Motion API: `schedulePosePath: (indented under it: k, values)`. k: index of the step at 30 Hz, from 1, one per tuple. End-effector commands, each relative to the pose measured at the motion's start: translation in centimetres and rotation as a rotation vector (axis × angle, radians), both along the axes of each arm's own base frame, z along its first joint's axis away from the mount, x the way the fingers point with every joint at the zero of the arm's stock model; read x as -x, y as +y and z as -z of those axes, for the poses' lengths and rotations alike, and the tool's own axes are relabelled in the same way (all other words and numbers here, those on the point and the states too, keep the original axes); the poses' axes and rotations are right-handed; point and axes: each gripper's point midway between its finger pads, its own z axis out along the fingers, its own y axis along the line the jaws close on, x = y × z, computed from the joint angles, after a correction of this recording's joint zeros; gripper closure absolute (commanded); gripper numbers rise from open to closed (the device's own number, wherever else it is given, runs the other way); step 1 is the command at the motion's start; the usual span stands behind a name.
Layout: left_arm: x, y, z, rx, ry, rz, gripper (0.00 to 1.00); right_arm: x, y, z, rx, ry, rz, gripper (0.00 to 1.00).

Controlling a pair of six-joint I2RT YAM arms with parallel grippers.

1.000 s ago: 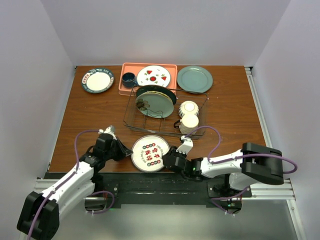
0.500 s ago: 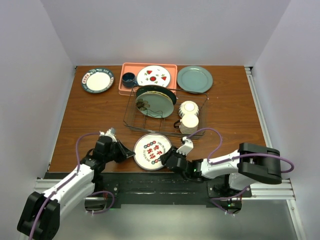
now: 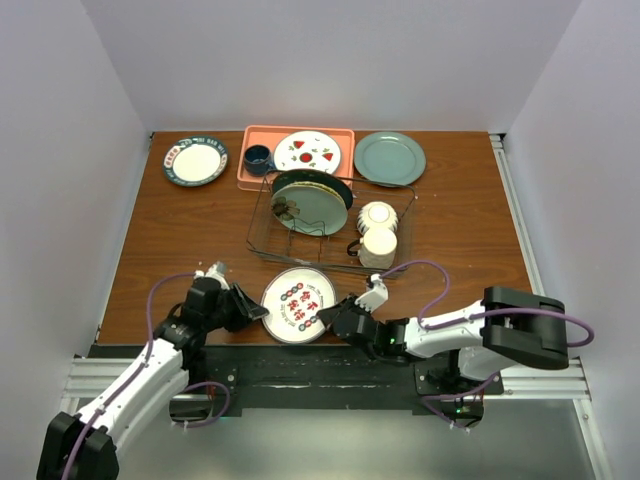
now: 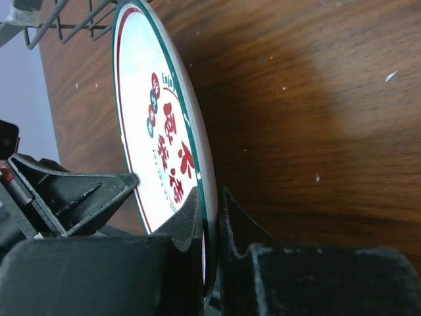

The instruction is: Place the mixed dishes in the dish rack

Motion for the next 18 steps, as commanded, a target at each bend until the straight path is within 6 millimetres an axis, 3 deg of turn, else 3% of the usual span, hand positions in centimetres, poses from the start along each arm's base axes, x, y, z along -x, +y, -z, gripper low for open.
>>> schedulePosePath:
  k: [1,4,8,10,11,13,14,18]
  values:
    - [0.1,-1.0,-2.6,0.04,-0.01,0.046,0.56,0.8,-4.0,3.2,0.226,0.006,-0.03,1.0]
    - [-0.4,-0.8,-4.0,0.025,-0.042,0.045,0.49,1.0,-4.0,1.9,0.213,0.001,-0.044,1.0]
    - [-1.5,-0.6,-6.9,0.004,-0.106,0.043,0.23,1.1,-4.0,-0.5,0.189,-0.026,-0.07,1.0]
    - [-1.7,-0.3,-7.8,-0.032,-0.136,0.063,0.18,1.0,-3.9,-2.2,0.188,-0.062,-0.096,1.0]
    - [-2.1,-0.2,-9.5,-0.046,-0.175,0.065,0.12,1.0,-3.5,-3.1,0.194,-0.073,-0.116,1.0]
    - [-2.7,0.7,-11.2,-0.099,-0.23,0.056,0.06,1.2,-4.1,-3.4,0.28,-0.089,-0.161,1.0]
    - [-3.2,1.3,-12.9,-0.13,-0.273,0.03,0.04,1.3,-3.5,-4.4,0.278,-0.094,-0.184,1.0]
    - [-4.3,2.8,-16.3,-0.216,-0.373,0.005,0.0,2.0,-2.9,-5.9,0.32,-0.135,-0.303,1.0]
